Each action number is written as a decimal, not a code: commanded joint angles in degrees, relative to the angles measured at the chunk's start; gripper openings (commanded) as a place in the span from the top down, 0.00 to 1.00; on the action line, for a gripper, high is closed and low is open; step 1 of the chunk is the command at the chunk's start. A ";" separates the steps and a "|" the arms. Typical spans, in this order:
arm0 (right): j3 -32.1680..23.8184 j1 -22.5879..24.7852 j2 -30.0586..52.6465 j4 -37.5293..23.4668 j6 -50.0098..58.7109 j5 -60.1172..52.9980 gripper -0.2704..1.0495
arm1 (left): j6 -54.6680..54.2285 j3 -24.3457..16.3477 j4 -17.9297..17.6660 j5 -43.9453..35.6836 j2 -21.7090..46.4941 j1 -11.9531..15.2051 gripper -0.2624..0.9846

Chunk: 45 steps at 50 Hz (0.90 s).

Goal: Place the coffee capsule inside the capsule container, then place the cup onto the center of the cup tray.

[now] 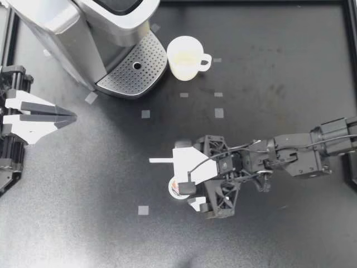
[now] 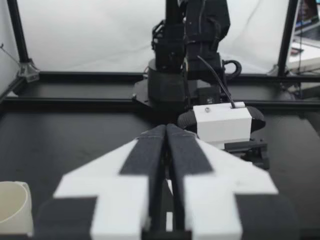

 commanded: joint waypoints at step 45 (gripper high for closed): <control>-4.92 0.35 2.81 -0.09 -0.09 -0.44 0.14 | 0.00 -1.41 0.09 -0.35 -0.26 0.18 0.69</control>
